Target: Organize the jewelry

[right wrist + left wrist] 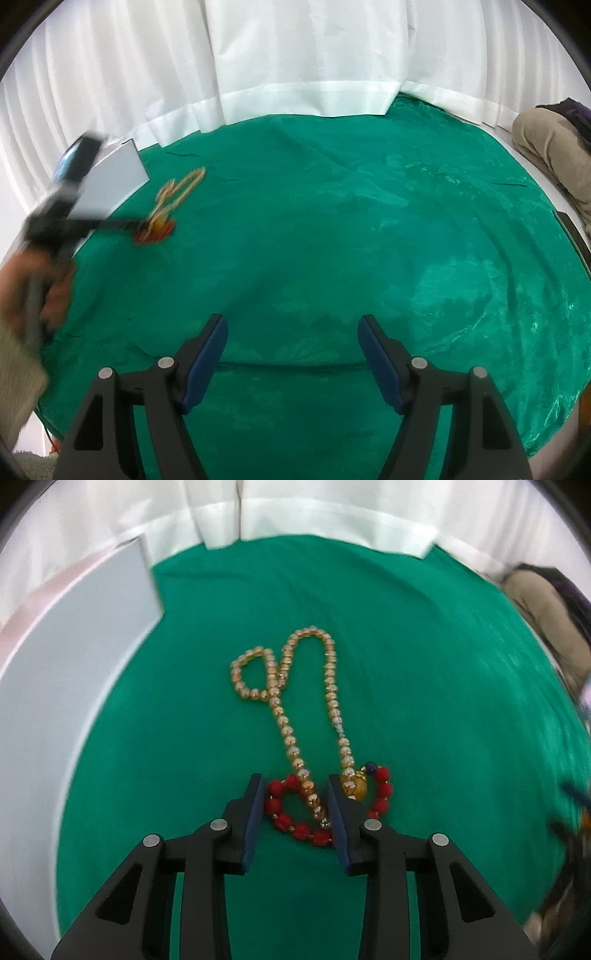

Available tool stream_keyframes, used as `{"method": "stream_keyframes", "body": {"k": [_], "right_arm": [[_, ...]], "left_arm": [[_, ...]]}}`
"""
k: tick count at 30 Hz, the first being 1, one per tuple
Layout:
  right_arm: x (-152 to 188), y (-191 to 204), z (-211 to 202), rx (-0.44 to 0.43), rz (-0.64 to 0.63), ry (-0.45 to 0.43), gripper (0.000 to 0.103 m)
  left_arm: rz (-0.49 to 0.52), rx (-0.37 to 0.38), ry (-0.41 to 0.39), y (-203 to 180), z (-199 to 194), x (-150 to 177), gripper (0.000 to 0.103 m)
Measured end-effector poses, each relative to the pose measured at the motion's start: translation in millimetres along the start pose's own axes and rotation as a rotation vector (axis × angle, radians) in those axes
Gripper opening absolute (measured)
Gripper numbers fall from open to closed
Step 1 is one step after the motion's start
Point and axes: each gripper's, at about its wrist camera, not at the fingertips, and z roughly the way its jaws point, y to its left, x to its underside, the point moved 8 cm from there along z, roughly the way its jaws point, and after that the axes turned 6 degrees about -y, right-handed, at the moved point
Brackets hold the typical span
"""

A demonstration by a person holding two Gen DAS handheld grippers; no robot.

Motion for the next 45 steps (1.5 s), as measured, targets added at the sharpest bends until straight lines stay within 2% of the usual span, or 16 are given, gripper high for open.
{"method": "stream_keyframes", "body": {"k": [3,5,7,9,11,16,18,22,24,27,29,31,34,37,42,45], "right_arm": [[3,5,0,-0.003,-0.013,0.005,0.075],[5,8,0,-0.006,-0.022,0.010,0.075],[5,10,-1,0.000,-0.024,0.008,0.075],[5,12,-4,0.007,-0.021,0.004,0.075],[4,15,-8,0.014,-0.025,-0.003,0.075],[12,34,-13,-0.006,-0.078,0.019,0.075],[16,51,-17,-0.059,-0.106,0.028,0.075],[21,106,-25,-0.281,-0.177,0.034,0.075],[21,129,-25,-0.328,-0.246,0.026,0.074],[25,157,-17,-0.354,-0.383,0.037,0.061],[31,171,-8,-0.370,-0.468,0.071,0.038],[39,179,1,-0.377,-0.527,0.106,0.032],[48,187,11,-0.379,-0.602,0.142,0.029],[49,190,13,-0.397,-0.625,0.147,0.018],[36,179,5,-0.389,-0.573,0.164,0.018],[23,148,-2,-0.344,-0.510,0.177,0.018]], "left_arm": [[0.028,0.016,0.039,-5,-33,46,0.043],[0.006,0.017,0.048,-3,-50,62,0.080],[-0.069,0.061,0.017,5,-68,66,0.088],[-0.177,0.123,-0.027,19,-88,69,0.088],[-0.245,0.145,-0.062,33,-100,66,0.090],[-0.270,0.089,-0.095,65,-116,81,0.090],[-0.273,0.083,-0.099,71,-119,92,0.090],[-0.281,0.080,-0.095,75,-116,102,0.090],[-0.285,0.085,-0.098,73,-115,103,0.090],[-0.295,0.098,-0.115,75,-123,106,0.090],[-0.302,0.098,-0.128,77,-129,106,0.090],[-0.308,0.097,-0.139,81,-134,108,0.090],[-0.309,0.089,-0.136,82,-132,109,0.090],[-0.300,0.087,-0.127,77,-129,109,0.090],[-0.272,0.077,-0.127,74,-129,108,0.090],[-0.257,0.073,-0.121,71,-125,107,0.090]]}}
